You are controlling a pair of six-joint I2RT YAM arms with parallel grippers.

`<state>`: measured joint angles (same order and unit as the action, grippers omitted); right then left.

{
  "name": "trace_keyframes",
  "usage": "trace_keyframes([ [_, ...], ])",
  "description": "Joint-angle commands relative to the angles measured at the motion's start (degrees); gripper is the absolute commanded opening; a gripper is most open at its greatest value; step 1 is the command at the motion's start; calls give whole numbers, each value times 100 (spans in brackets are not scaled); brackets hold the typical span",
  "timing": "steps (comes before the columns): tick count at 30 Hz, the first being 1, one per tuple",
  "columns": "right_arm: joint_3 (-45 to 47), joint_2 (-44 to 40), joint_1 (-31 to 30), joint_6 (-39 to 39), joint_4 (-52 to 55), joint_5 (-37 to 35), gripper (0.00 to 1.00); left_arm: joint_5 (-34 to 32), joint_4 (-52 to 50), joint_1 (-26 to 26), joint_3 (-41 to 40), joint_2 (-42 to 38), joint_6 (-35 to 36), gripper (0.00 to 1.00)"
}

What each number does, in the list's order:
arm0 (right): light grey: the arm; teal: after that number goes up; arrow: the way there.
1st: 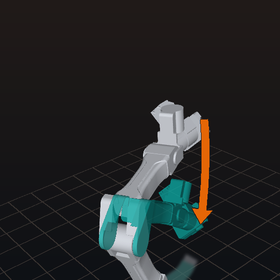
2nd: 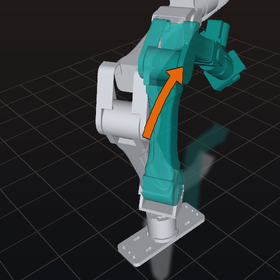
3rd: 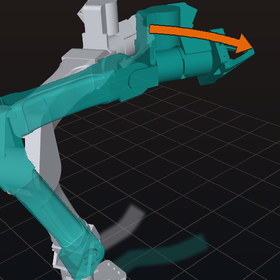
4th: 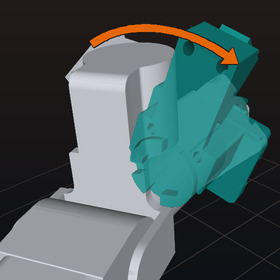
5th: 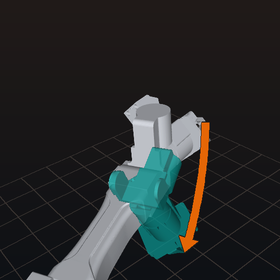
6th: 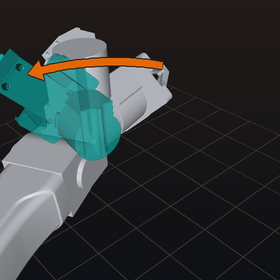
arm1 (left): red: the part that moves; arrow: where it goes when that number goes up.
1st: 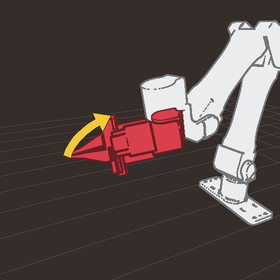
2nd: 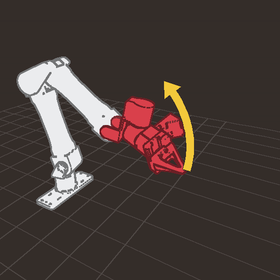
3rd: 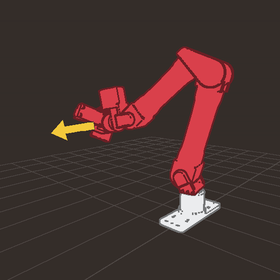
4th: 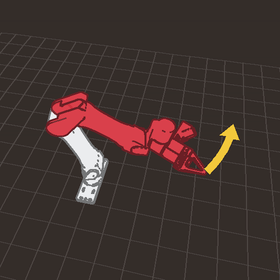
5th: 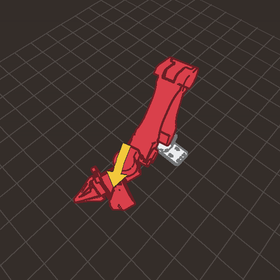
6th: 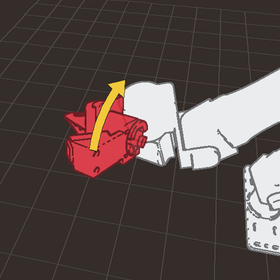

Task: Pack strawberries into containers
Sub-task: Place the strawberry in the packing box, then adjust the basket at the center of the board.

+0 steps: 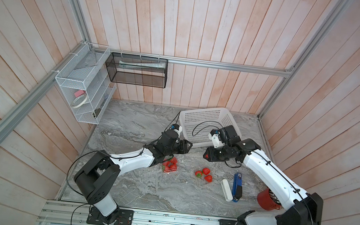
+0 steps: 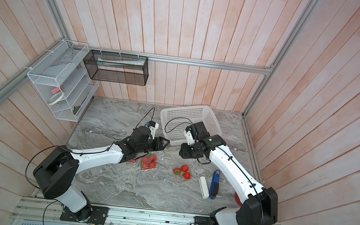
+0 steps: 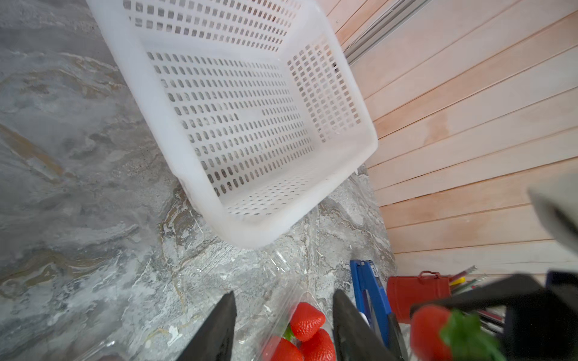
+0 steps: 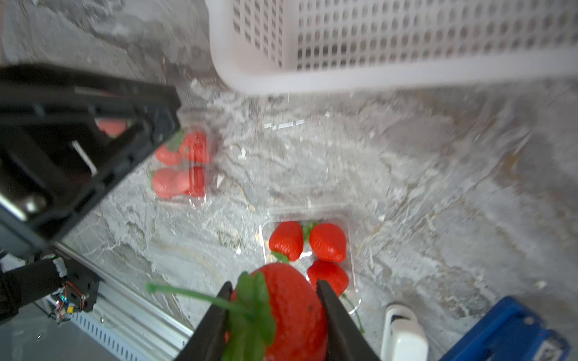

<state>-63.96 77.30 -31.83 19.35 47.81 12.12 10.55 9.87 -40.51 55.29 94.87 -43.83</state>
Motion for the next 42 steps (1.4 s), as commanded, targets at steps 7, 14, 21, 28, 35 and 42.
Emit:
trace_keyframes([
  [7, 1667, -203, -461, 867, -1352, 574, 23, 406, 367, -104, 748, 876, -383, 51],
  [14, 1904, 41, -477, 820, -1593, 543, 43, 192, 218, -97, 928, 1014, -274, 51],
  [21, 1790, 61, -474, 746, -1494, 320, 69, 39, -1, 6, 1244, 1163, -69, 51],
  [28, 1380, -246, -238, 560, -1031, -52, 72, -132, -149, 345, 1350, 1116, 154, 51],
  [35, 1361, -459, 661, 438, -1688, -26, 44, -208, -389, 403, 662, 232, 162, 51],
  [42, 1130, 357, 1122, 229, -2561, 134, 22, -29, -767, -97, -135, -163, -267, 48],
])
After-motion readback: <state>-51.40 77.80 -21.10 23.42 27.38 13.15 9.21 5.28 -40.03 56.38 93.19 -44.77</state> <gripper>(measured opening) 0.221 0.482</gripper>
